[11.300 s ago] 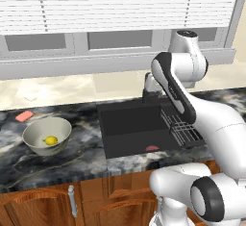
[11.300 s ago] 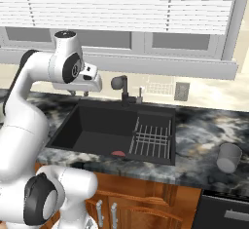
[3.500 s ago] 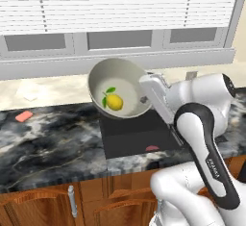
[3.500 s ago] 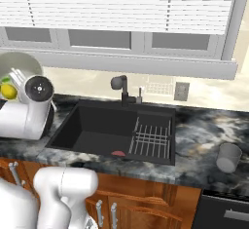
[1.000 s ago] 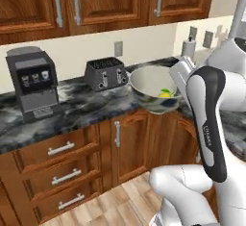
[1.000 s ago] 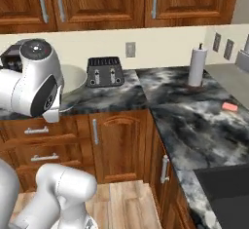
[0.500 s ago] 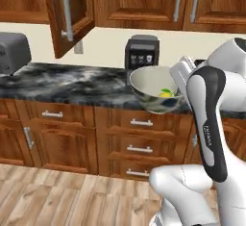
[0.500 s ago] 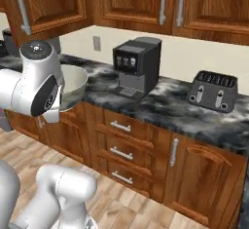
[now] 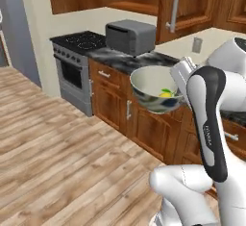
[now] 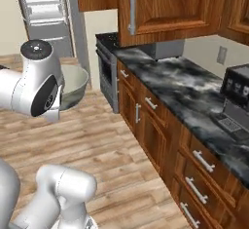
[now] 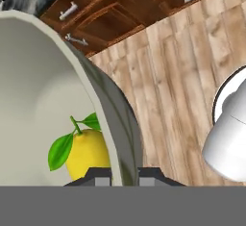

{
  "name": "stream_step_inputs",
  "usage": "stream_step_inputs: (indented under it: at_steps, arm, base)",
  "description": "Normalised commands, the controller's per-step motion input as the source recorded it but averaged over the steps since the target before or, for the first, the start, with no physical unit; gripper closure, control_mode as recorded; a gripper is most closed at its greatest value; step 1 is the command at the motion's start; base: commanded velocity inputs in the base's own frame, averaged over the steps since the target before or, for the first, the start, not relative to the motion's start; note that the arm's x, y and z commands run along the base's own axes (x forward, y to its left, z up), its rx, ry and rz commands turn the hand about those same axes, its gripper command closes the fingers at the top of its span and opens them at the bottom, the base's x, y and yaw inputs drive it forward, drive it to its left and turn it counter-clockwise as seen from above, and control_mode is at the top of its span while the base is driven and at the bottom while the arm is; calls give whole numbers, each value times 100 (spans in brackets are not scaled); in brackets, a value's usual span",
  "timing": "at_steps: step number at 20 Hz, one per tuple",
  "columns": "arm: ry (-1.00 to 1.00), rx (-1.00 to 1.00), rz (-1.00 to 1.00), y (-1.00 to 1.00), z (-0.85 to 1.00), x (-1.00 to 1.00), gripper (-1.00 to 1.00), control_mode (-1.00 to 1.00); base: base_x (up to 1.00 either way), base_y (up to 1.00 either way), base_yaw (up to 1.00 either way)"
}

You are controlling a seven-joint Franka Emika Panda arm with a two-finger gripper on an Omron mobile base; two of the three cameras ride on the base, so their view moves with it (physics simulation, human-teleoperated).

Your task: Move the glass cup from next to the sink to the open cabinet. Then, move the bowl with the lemon to the fridge to clear the area for faucet cleaning.

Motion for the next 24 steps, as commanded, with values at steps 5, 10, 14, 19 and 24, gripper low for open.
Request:
stream_step_inputs:
  at_steps: [5,10,14,19,24]
  arm:
    - [0,0,0,0,0,0,100,100]
    - [0,0,0,0,0,0,100,100]
    - [0,0,0,0,0,0,100,100]
    - [0,0,0,0,0,0,100,100]
    - [0,0,0,0,0,0,100,100]
  base:
    - [-14,1,97]
    - [20,-15,29]
    - [100,-6,0]
    - [100,0,0]
    - [100,0,-1]
